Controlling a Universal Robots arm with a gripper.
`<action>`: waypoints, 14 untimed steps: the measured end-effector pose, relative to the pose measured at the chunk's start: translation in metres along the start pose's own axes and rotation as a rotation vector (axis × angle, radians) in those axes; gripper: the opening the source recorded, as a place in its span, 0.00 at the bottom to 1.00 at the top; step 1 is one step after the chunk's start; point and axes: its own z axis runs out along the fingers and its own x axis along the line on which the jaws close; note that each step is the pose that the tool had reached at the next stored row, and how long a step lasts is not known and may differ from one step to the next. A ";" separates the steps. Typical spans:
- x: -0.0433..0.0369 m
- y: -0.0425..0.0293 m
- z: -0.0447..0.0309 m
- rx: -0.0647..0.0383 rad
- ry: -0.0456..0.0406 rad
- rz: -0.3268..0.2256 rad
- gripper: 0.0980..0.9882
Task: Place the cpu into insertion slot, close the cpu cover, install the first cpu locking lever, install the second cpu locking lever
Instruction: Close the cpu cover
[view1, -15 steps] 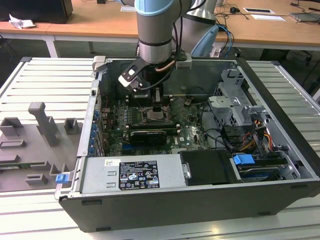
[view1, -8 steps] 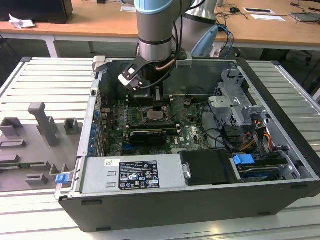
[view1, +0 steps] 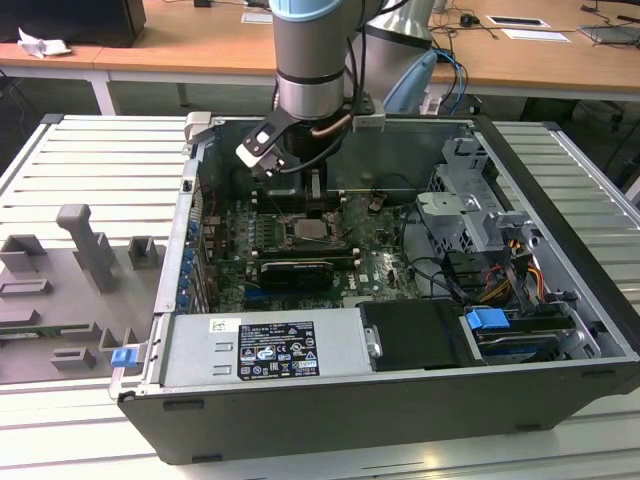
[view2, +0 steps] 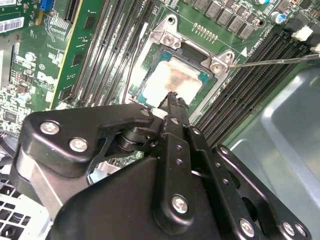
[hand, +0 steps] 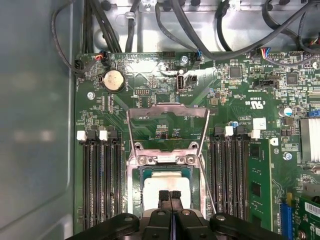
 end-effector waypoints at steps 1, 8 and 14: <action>0.0000 0.0001 -0.0010 0.000 0.0000 0.000 0.01; 0.0000 0.0005 -0.0063 0.000 -0.0002 0.002 0.01; 0.0000 0.0007 -0.0084 0.000 -0.0003 0.003 0.01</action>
